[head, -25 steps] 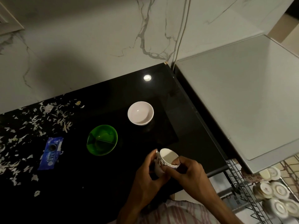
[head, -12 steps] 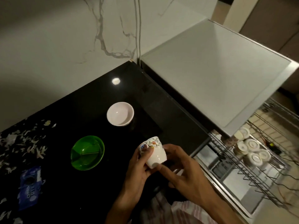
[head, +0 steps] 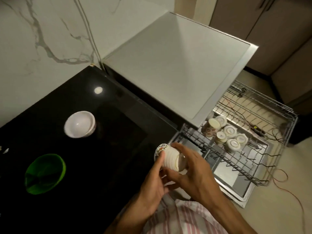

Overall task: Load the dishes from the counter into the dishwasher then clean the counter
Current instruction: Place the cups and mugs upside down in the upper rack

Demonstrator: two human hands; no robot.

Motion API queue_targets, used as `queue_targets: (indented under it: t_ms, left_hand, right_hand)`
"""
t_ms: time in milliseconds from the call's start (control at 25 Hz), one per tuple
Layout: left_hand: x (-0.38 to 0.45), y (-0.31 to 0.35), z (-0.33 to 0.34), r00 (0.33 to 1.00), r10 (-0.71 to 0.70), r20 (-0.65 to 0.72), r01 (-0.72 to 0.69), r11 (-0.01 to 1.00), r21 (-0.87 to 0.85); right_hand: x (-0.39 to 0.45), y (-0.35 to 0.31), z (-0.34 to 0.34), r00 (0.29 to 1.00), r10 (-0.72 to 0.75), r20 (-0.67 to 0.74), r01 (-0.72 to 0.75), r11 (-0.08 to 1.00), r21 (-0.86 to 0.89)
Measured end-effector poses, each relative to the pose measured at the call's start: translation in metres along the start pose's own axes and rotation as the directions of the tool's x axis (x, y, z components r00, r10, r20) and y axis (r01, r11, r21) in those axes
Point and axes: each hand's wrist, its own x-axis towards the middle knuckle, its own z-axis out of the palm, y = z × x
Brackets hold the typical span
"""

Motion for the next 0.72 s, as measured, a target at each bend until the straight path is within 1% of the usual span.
queue_targets:
  t_ms: [80, 160, 280, 360, 480, 600, 720]
  left_hand:
    - [0.012, -0.010, 0.032, 0.997, -0.011, -0.074, 0.016, 0.997, 0.070]
    - [0.022, -0.023, 0.068, 0.995, -0.023, -0.102, 0.030, 0.997, 0.065]
    - [0.033, -0.047, 0.118, 0.995, -0.049, -0.087, 0.042, 0.996, -0.073]
    - [0.040, -0.060, 0.140, 0.994, -0.065, -0.086, 0.050, 0.985, -0.165]
    - [0.048, -0.078, 0.171, 0.991, -0.089, -0.100, 0.059, 0.961, -0.271]
    - [0.053, -0.084, 0.189, 0.990, -0.105, -0.089, 0.065, 0.926, -0.372]
    - [0.068, -0.085, 0.198, 0.992, -0.110, -0.054, 0.076, 0.897, -0.435]
  right_hand:
    - [-0.007, 0.024, -0.028, 1.000, -0.024, 0.012, 0.024, 1.000, -0.005]
    - [-0.014, 0.051, -0.057, 0.999, -0.040, 0.034, 0.041, 0.999, -0.015]
    - [-0.027, 0.090, -0.095, 0.997, -0.022, 0.073, 0.022, 1.000, 0.001]
    - [-0.032, 0.111, -0.110, 0.996, -0.003, 0.089, 0.001, 1.000, 0.022]
    - [-0.043, 0.136, -0.130, 0.996, 0.060, 0.068, -0.062, 0.998, 0.032]
    - [-0.047, 0.146, -0.140, 0.995, 0.091, 0.038, -0.091, 0.996, 0.000]
    - [-0.035, 0.153, -0.143, 0.992, 0.114, 0.043, -0.115, 0.993, 0.003]
